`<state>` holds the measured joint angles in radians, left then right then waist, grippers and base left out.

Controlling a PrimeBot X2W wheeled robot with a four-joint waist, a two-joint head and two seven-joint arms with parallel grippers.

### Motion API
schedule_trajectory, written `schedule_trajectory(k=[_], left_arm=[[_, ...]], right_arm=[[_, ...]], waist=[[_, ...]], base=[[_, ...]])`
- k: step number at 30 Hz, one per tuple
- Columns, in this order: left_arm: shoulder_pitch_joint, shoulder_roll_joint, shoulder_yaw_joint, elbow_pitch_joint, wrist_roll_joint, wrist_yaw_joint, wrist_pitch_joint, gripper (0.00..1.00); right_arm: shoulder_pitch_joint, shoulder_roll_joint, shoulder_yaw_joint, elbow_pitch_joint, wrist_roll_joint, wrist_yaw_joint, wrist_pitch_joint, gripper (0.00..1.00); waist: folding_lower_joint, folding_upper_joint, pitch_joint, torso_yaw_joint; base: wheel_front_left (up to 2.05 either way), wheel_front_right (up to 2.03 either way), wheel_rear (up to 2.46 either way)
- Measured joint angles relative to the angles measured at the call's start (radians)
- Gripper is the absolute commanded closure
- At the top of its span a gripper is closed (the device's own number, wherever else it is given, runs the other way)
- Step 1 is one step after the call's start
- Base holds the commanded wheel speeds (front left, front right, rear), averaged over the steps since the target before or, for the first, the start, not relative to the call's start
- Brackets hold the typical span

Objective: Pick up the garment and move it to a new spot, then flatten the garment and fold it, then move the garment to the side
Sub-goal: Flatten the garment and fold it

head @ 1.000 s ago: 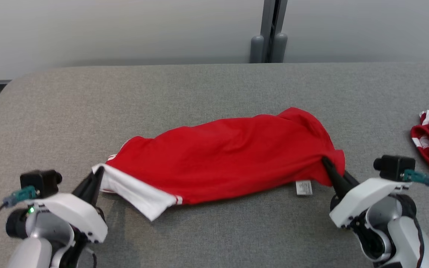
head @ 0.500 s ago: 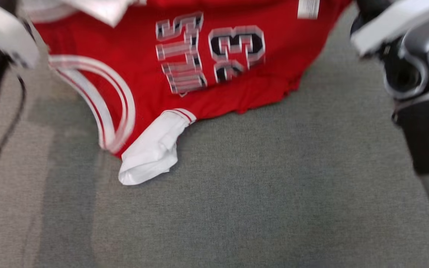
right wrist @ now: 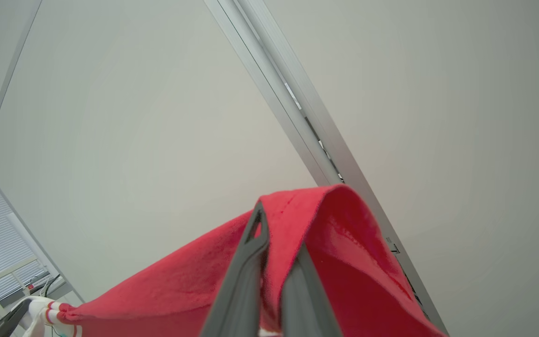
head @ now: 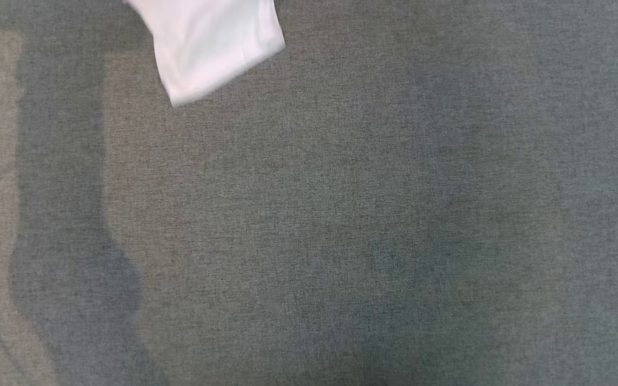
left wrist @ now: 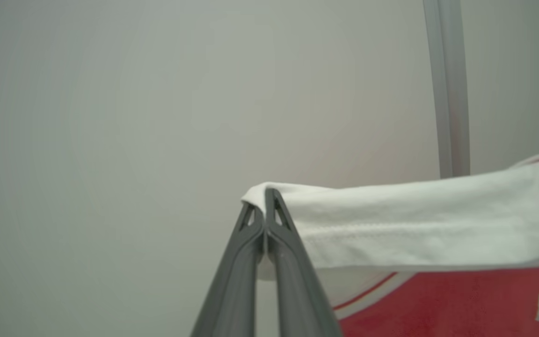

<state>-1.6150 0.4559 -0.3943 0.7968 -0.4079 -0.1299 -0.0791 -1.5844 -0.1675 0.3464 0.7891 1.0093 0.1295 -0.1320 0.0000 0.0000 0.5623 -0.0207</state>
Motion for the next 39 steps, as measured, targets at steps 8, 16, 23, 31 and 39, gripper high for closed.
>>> schedule_trajectory(k=[8,16,23,31,39], left_arm=[[-0.125,-0.023,-0.095,0.184,-0.04,0.0,-0.02,1.0],[0.086,-0.028,-0.266,0.2,-0.222,0.0,0.127,1.0],[0.43,0.083,-0.428,0.024,-0.487,0.0,0.395,1.0],[0.722,0.264,-0.542,-0.272,-0.719,0.0,0.661,1.0],[0.9,0.435,-0.593,-0.555,-0.856,0.024,0.868,1.0]], right_arm=[[-0.061,-0.013,0.127,0.085,0.054,0.0,-0.01,1.0],[0.139,-0.037,0.32,0.083,0.121,0.0,0.102,1.0],[0.402,-0.1,0.472,0.023,0.231,0.0,0.26,1.0],[0.634,-0.207,0.608,-0.094,0.341,0.0,0.482,1.0],[0.778,-0.334,0.699,-0.243,0.384,0.0,0.625,1.0]], waist=[[0.0,0.0,0.002,-0.004],[0.0,0.0,-0.06,0.006],[0.0,0.0,-0.193,0.006],[0.0,0.0,-0.366,0.006],[0.0,0.0,-0.476,0.009]], base=[[0.0,0.0,0.0],[0.0,0.0,0.0],[0.0,0.0,0.0],[0.0,0.0,0.0],[0.0,0.0,0.0]])
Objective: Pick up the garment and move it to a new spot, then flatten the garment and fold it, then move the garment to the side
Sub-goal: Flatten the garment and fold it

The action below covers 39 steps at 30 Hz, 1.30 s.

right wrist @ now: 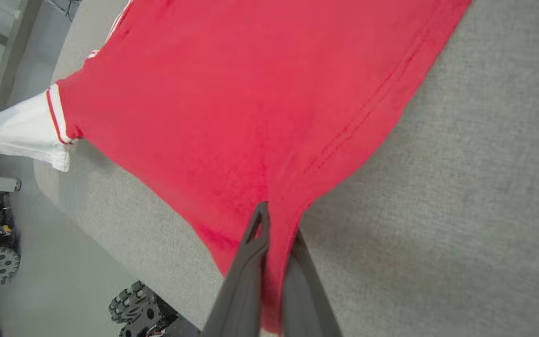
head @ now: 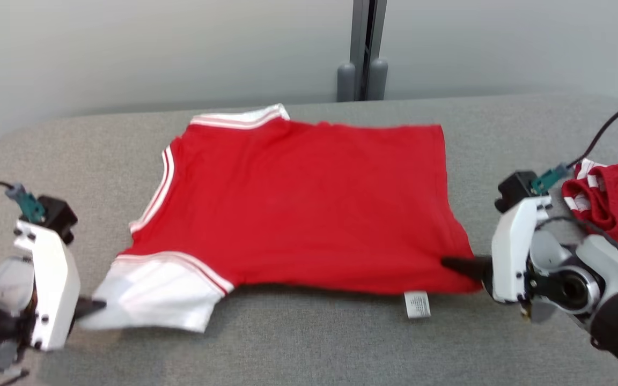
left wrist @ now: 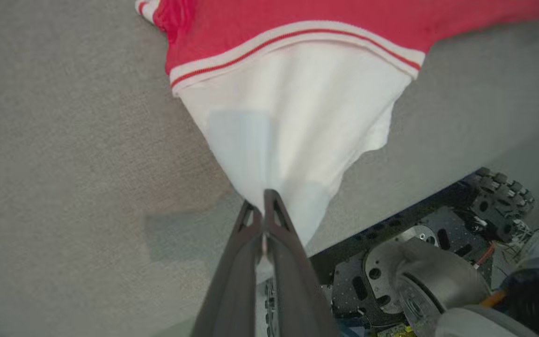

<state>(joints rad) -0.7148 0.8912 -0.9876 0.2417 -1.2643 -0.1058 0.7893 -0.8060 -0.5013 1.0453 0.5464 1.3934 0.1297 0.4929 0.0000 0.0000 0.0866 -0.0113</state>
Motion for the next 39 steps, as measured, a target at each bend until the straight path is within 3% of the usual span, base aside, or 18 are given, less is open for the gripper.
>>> schedule_trajectory(k=[10,18,25,34,39], left_arm=[[0.146,0.223,-0.013,-0.428,-0.179,0.126,0.143,1.0],[0.17,0.287,0.007,-0.537,-0.229,0.178,0.148,1.0],[0.124,0.281,0.03,-0.495,-0.231,0.18,0.18,1.0],[-0.028,0.218,0.053,-0.345,-0.165,0.168,0.266,1.0],[-0.1,0.152,0.062,-0.258,-0.14,0.153,0.286,1.0]], right_arm=[[0.141,-0.199,0.039,-0.222,0.059,0.0,0.138,1.0],[0.16,-0.259,0.02,-0.295,0.058,0.0,0.186,1.0],[0.107,-0.235,-0.017,-0.275,0.048,0.0,0.25,1.0],[0.029,-0.181,-0.068,-0.195,0.024,0.001,0.312,1.0],[-0.003,-0.133,-0.091,-0.165,-0.005,0.001,0.318,1.0]], waist=[[0.0,0.0,-0.021,-0.011],[0.0,0.0,-0.004,-0.029],[0.0,0.0,0.031,-0.043],[0.0,0.0,0.094,-0.073],[0.0,0.0,0.126,-0.1]], base=[[0.0,0.0,0.0],[0.0,0.0,0.0],[0.0,0.0,0.0],[0.0,0.0,0.0],[0.0,0.0,0.0]])
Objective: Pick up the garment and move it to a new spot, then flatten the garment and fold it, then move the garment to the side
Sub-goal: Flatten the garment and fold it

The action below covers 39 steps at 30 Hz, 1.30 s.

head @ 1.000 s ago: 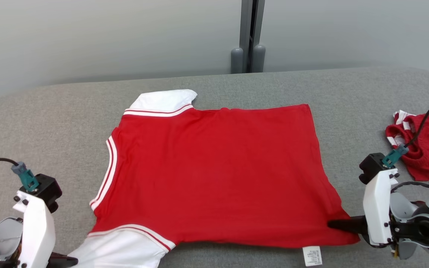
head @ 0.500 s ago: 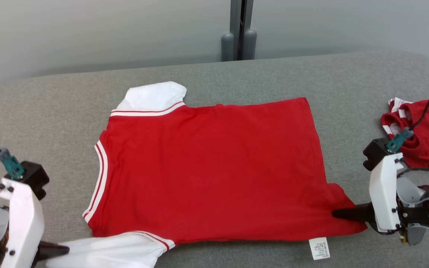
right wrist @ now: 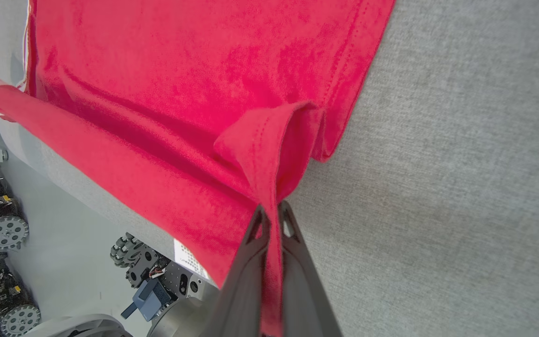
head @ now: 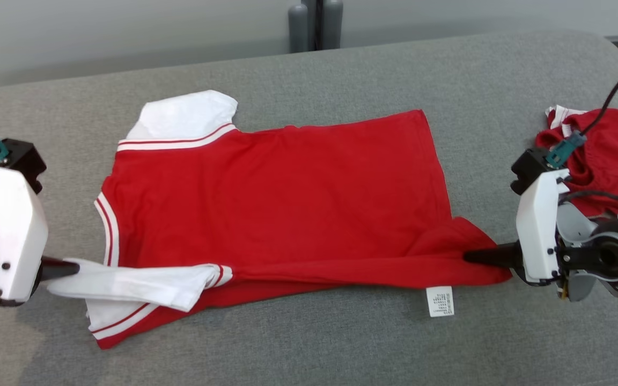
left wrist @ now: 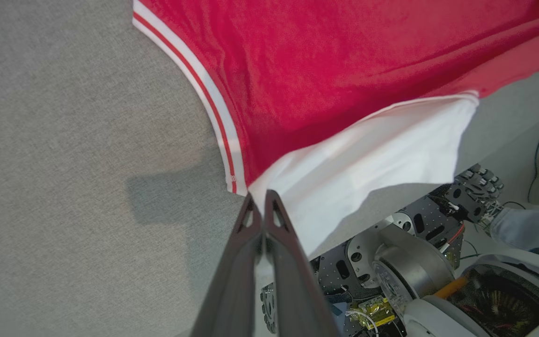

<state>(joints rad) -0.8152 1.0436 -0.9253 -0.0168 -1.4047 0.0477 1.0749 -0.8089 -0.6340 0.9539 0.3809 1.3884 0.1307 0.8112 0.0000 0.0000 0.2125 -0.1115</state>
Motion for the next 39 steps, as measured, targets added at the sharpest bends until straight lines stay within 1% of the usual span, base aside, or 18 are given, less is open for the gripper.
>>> schedule_trajectory(k=[6,11,16,17,24,25,26,27,28,34,37,39], left_arm=[[-0.066,-0.083,-0.014,0.1,0.047,-0.029,0.016,1.0],[-0.111,-0.135,-0.019,0.185,0.069,-0.051,0.016,1.0],[-0.134,-0.164,-0.019,0.258,0.085,-0.066,0.011,1.0],[-0.139,-0.177,-0.019,0.281,0.085,-0.075,0.007,1.0],[-0.169,-0.212,-0.021,0.342,0.101,-0.1,-0.003,1.0],[-0.172,-0.217,-0.021,0.352,0.103,-0.102,-0.011,1.0],[-0.176,-0.224,-0.02,0.36,0.107,-0.106,-0.025,1.0],[-0.179,-0.232,-0.019,0.37,0.112,-0.11,-0.033,0.59],[-0.179,-0.239,-0.021,0.379,0.112,-0.114,-0.034,0.01],[-0.179,-0.26,-0.026,0.42,0.14,-0.137,-0.093,0.0],[-0.177,-0.263,-0.028,0.425,0.157,-0.152,-0.133,0.0],[-0.17,-0.263,-0.024,0.422,0.159,-0.157,-0.172,0.0]], right_arm=[[-0.049,0.057,-0.026,0.058,-0.03,0.0,0.025,1.0],[-0.084,0.101,-0.055,0.11,-0.045,0.0,0.035,1.0],[-0.102,0.138,-0.089,0.152,-0.048,0.0,0.047,1.0],[-0.111,0.151,-0.101,0.166,-0.045,0.0,0.053,1.0],[-0.157,0.18,-0.145,0.214,-0.038,0.0,0.083,1.0],[-0.163,0.186,-0.151,0.216,-0.035,0.0,0.083,0.99],[-0.168,0.191,-0.159,0.217,-0.035,0.0,0.08,0.64],[-0.173,0.195,-0.165,0.219,-0.035,0.0,0.074,0.09],[-0.177,0.197,-0.168,0.224,-0.037,0.0,0.072,0.0],[-0.163,0.206,-0.204,0.254,-0.04,0.0,0.033,0.0],[-0.138,0.2,-0.227,0.258,-0.04,0.0,-0.004,0.0],[-0.112,0.194,-0.247,0.244,-0.037,0.0,-0.049,0.0]], waist=[[0.0,0.0,0.045,-0.025],[0.0001,0.0,0.073,-0.039],[0.0,0.0,0.083,-0.041],[0.0,0.0,0.087,-0.039],[0.0,0.0,0.102,-0.028],[0.0,0.0,0.103,-0.026],[0.0001,0.0,0.104,-0.025],[0.0,0.0,0.104,-0.024],[0.0,0.0,0.103,-0.023],[0.0,0.0,0.078,-0.013],[0.0,0.0,0.057,-0.006],[0.0,0.0,0.041,-0.001]], base=[[0.0,0.0,0.0],[0.0,0.0,0.0],[0.0,0.0,0.0],[0.0,0.0,0.0],[0.0,0.0,0.0],[0.0,0.0,0.0],[0.0,0.0,0.0],[0.0,0.0,0.0],[0.0,0.0,0.0],[0.0,0.0,0.0],[0.0,0.0,0.0],[0.0,0.0,0.0]])
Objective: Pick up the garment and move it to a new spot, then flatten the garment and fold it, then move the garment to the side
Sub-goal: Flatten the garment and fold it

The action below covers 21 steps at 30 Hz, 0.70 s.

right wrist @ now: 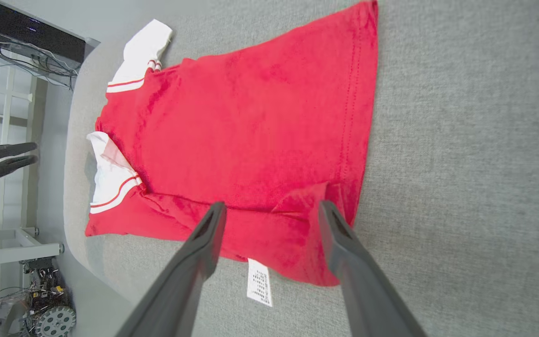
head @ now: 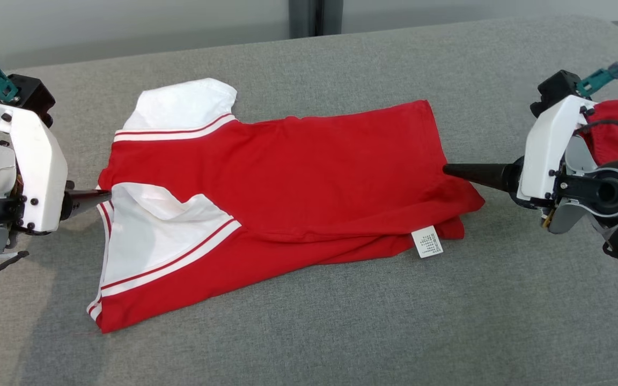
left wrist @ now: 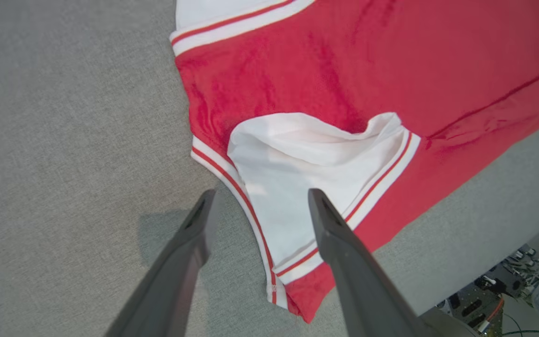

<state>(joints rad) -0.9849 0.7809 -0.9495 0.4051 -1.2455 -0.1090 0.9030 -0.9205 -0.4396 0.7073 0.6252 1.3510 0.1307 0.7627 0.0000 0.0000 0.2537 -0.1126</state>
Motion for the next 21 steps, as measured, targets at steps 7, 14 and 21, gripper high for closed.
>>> schedule_trajectory(k=[7,14,21], left_arm=[[0.058,0.009,0.041,-0.039,0.086,-0.012,-0.293,0.0],[0.186,0.017,0.078,-0.082,0.16,0.067,-0.576,0.0],[0.413,0.002,0.169,-0.202,0.19,0.256,-0.951,0.0]], right_arm=[[0.122,-0.032,-0.085,-0.139,-0.024,0.0,-0.297,0.0],[0.268,-0.066,-0.128,-0.24,-0.118,0.0,-0.606,0.0],[0.446,-0.066,-0.194,-0.291,-0.253,0.0,-0.953,0.0]], waist=[[0.0,0.0,-0.053,0.019],[0.0,0.0,-0.106,0.037],[0.0,0.0,-0.159,0.064]], base=[[0.0,0.0,0.0],[0.0,0.0,0.0],[0.0,0.0,0.0]])
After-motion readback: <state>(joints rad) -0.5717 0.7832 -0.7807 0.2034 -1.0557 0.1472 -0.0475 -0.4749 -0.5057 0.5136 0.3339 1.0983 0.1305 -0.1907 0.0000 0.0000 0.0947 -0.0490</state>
